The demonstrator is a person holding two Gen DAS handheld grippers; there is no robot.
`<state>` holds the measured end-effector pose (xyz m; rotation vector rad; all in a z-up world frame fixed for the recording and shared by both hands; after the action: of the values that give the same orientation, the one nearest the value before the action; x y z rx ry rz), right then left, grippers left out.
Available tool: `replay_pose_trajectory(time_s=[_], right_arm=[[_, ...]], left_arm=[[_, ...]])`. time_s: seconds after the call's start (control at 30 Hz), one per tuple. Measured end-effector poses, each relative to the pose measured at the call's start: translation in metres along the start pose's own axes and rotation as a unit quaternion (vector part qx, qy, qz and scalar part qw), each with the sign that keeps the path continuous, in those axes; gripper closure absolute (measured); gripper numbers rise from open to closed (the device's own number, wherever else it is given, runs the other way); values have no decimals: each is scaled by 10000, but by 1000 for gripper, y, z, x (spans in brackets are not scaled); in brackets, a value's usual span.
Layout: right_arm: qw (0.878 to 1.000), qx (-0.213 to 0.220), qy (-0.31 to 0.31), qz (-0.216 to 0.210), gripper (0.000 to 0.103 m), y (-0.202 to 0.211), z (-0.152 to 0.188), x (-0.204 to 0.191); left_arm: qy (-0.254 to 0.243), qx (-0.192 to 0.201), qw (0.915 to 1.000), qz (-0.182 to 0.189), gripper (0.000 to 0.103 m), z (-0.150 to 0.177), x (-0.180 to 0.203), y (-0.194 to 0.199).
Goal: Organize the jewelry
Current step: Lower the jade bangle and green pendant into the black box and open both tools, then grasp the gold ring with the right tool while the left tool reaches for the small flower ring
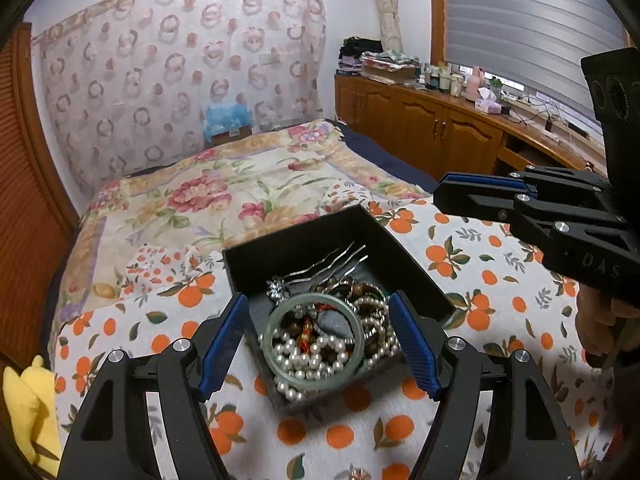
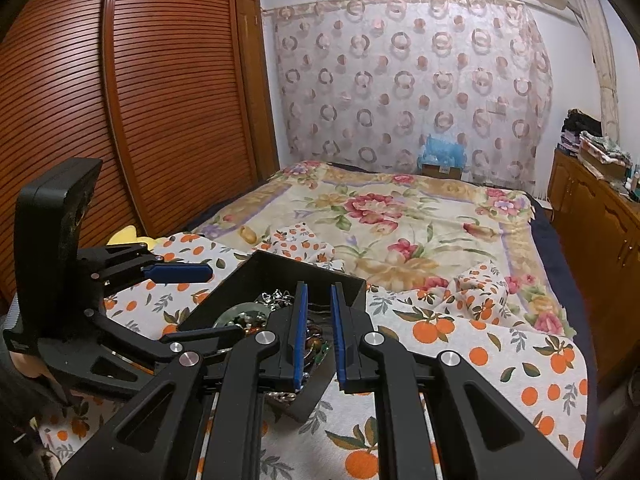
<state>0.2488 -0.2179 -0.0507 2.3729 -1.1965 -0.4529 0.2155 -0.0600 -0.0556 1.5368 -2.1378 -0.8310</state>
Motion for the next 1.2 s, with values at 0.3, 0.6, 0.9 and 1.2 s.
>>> replay_pose_trajectory(time_s=[0.3,0.6,0.9,1.2], right_arm=[[9995,-242,129,-167,89,21,25,-19],[9973,-637,178,-322,81,20,58,-41],[9927,-1108,203,-430,77,4,90,-52],[9847,-1488,441,-789,65,-1,109,-71]], left_arm=[[240,56,9997,13,26,32,-9,34],[369,-178,9992,-6,26,62,-15,37],[492,-512,9975,-14,26,88,-20,27],[509,-694,9963,17,25,104,-20,28]])
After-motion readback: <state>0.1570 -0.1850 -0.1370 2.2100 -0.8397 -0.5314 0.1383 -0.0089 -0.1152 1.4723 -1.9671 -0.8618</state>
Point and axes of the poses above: each gripper's, at about its wrist camera, not at the fingertips, and y roughly against the way its jaws point, x to its right, z to its underside, the point moved 2 cm from there along -y, roughly the way its jaws point
